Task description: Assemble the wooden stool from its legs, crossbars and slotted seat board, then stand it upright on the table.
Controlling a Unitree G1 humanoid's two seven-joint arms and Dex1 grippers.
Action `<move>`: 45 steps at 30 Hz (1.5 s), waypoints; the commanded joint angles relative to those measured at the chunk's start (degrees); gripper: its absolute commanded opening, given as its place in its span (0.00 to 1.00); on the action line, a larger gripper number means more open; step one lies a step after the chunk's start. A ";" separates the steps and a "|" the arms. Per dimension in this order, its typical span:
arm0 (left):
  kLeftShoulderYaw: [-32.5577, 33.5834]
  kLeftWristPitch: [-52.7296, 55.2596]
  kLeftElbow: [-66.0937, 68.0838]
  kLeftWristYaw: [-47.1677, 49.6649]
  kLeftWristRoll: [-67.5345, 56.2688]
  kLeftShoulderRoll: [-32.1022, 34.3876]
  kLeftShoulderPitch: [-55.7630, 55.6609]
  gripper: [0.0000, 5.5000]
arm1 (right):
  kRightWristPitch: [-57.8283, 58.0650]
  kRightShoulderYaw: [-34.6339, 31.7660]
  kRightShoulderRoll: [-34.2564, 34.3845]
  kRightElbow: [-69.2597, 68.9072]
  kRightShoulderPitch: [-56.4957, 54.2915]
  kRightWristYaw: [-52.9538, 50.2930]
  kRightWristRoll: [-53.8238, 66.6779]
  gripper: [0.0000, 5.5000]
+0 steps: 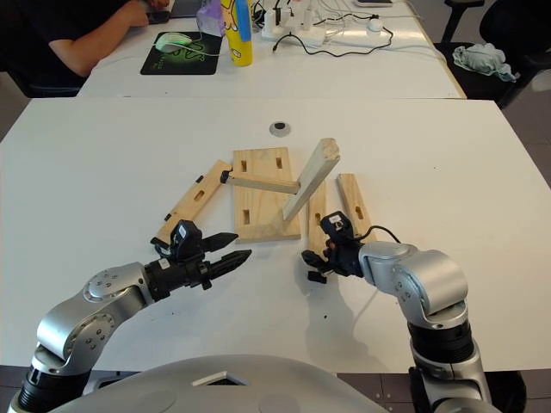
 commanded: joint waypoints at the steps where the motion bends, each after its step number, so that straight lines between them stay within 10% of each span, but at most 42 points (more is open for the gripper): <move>1: 0.16 0.33 -0.18 0.82 -0.29 -0.44 0.15 0.49 | -0.37 1.67 -4.17 3.06 1.11 -0.28 -2.56 0.70; 18: 0.09 -2.00 3.92 -2.28 3.12 3.09 -5.64 0.49 | -6.19 3.78 0.69 5.13 4.32 -4.66 -7.91 0.41; 31: 2.36 -6.74 5.91 -5.14 6.70 6.28 -5.31 0.49 | -29.26 -18.50 9.19 10.76 -15.85 -4.29 -8.68 0.38; 37: 7.27 -7.89 5.77 -9.11 3.73 8.99 -2.03 0.49 | -22.87 -42.33 8.94 25.91 -34.29 9.07 24.42 0.38; 45: 21.71 -2.91 6.71 -17.60 -11.21 13.77 -1.10 0.49 | -11.89 -39.92 0.25 28.31 -38.28 10.10 69.85 0.38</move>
